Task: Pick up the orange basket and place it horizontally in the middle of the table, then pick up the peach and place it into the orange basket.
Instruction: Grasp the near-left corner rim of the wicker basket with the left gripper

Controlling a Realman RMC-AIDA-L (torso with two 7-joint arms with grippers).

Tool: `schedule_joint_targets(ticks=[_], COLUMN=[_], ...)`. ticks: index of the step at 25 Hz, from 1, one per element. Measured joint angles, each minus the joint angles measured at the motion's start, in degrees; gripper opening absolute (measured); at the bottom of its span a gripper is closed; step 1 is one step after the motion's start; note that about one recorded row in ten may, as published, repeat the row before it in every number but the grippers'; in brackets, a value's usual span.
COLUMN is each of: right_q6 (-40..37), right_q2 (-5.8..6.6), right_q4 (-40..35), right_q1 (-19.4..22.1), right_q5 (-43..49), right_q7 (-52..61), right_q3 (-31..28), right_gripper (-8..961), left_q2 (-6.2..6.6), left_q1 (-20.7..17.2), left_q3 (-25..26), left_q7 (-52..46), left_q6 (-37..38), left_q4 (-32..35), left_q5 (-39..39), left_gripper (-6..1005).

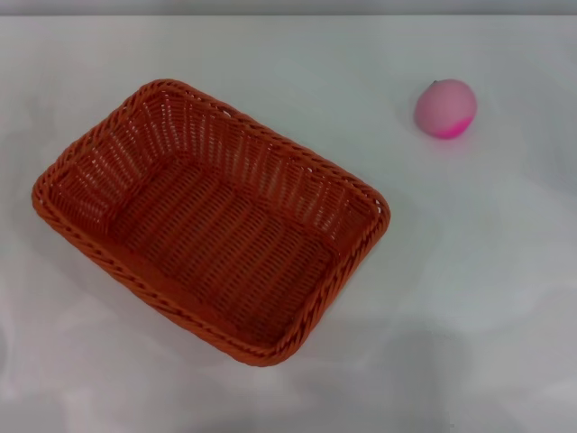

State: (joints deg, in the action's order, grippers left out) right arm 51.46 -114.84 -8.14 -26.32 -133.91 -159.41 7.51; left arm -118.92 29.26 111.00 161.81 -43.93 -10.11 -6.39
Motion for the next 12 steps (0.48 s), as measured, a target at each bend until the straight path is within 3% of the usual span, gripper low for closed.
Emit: schedule_joint_targets(ticks=[5, 12], right_q6=[0.3, -3.0], right_q2=[0.13, 0.16], right_q4=[-0.5, -0.8], right_q1=[0.2, -0.5], right_q5=[0.1, 0.1], right_q7=[-0.5, -0.6], right_q3=[5.4, 6.5], right_gripper=[868, 868], left_q2=[0.09, 0.09], left_q1=[0.0, 0.0], left_q3=[0.0, 0.1], left_q7=[0.0, 0.0], left_q6=[0.1, 0.1], left_q4=[0.0, 0.0], left_q5=[0.0, 0.1], left_gripper=[892, 892])
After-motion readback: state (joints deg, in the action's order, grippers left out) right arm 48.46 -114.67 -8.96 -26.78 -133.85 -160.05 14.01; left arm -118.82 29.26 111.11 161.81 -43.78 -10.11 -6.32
